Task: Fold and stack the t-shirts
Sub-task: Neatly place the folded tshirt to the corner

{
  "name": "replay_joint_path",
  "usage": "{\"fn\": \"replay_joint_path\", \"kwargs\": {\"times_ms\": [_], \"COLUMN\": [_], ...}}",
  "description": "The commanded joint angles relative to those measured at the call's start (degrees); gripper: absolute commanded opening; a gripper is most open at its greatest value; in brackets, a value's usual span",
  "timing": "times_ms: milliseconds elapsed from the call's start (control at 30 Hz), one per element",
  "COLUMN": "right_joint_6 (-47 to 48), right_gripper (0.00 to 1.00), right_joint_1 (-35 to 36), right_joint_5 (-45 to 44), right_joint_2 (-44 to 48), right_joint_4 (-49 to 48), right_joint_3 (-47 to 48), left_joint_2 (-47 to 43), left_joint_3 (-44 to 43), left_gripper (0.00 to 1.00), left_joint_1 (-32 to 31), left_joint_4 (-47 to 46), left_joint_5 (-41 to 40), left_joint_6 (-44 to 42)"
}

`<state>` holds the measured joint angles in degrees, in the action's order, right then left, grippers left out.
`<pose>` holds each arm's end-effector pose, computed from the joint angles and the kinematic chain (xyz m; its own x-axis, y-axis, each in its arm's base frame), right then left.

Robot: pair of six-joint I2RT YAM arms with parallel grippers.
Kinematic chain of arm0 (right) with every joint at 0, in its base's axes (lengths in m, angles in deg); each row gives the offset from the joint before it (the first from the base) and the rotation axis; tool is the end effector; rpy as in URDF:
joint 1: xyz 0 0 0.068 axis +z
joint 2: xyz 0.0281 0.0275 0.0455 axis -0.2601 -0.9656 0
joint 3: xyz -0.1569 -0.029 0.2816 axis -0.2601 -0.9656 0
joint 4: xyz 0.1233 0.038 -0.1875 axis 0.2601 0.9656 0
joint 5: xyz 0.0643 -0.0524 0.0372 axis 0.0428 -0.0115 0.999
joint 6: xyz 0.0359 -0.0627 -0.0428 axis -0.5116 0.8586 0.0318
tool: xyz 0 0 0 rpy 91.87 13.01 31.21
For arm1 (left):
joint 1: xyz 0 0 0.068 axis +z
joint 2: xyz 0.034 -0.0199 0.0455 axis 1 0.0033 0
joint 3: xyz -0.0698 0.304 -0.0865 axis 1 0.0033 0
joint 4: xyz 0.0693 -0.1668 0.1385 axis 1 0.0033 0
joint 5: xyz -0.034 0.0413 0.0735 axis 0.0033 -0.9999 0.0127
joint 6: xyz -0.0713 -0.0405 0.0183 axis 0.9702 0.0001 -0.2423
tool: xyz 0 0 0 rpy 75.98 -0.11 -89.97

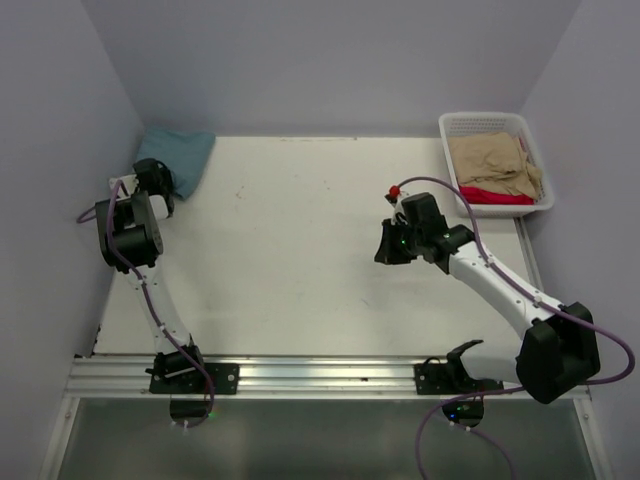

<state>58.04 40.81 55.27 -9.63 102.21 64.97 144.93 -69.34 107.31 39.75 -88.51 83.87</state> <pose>0.2070 0.1155 0.2874 -0.8306 -0.0152 -0.5566 -0.2627 0.8921 0.3676 0.4984 0.1739 0.1710 0.4415 -0.8796 -0.1770 -0.4414 -0.0412 -0.8963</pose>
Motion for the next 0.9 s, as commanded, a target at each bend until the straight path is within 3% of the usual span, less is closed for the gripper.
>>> {"fn": "replay_joint_path", "kwargs": {"times_ms": [0, 100, 167, 200, 233, 333, 400, 433, 500, 533, 633, 700, 800, 867], "right_joint_6": [0.2, -0.4, -0.8, -0.8, -0.8, -1.1, -1.4, -1.4, -1.4, -1.4, -1.4, -1.4, -1.8, -2.1], "right_gripper": [0.00, 0.00, 0.00, 0.00, 0.00, 0.00, 0.09, 0.23, 0.37, 0.52, 0.72, 0.79, 0.98, 0.99], "right_joint_1": [1.2, 2.6, 4.0, 4.7, 5.4, 7.1, 7.9, 8.2, 8.5, 8.7, 9.2, 9.3, 9.3, 9.3], "right_joint_5": [-1.0, -1.3, -1.8, -2.3, -3.4, -3.9, -3.8, -3.9, -3.9, -4.0, -4.2, -4.7, -6.0, -7.2], "right_joint_2": [1.5, 0.9, 0.1, -0.2, -0.6, -2.2, -3.1, -3.4, -4.0, -4.0, -3.0, -2.0, 0.7, 2.7], "right_joint_4": [0.5, -0.1, -0.3, -0.6, -0.7, -1.4, -2.5, -2.8, -3.2, -3.3, -4.1, -4.4, -4.8, -4.1], "right_joint_3": [-0.1, 0.2, 0.6, 0.8, 1.4, 1.8, 1.9, 2.0, 2.3, 2.4, 2.4, 2.3, 1.6, 1.4], "left_joint_2": [-2.0, -1.9, -3.2, -3.7, -4.6, -12.5, -17.1, -22.2, -27.2, -31.9, -40.6, -44.9, -52.2, -55.5], "left_joint_3": [-3.9, -2.8, -1.2, 0.7, 1.6, 6.3, 9.4, 10.2, 12.4, 13.2, 15.2, 16.5, 19.6, 21.8], "left_gripper": [0.00, 0.00, 0.19, 0.33, 0.55, 0.69, 0.75, 0.81, 0.96, 1.00, 1.00, 1.00, 1.00, 1.00], "left_joint_1": [2.2, 3.8, 4.3, 4.5, 4.6, 4.7, 4.1, 3.8, 2.5, 2.1, 0.0, -2.8, -8.6, -12.3], "left_joint_4": [1.3, 0.5, -1.4, -2.8, -3.8, -6.5, -6.4, -5.9, -5.1, -4.5, -3.7, -2.5, 0.0, -0.2], "left_joint_5": [-5.1, -2.7, -1.5, -1.1, 0.0, 2.6, 3.6, 4.1, 5.3, 7.1, 12.0, 14.6, 17.7, 22.9], "left_joint_6": [-4.9, -5.0, -5.3, -5.3, -5.3, -5.8, -7.0, -7.7, -9.7, -9.9, -13.3, -19.4, -26.5, -30.9]}}
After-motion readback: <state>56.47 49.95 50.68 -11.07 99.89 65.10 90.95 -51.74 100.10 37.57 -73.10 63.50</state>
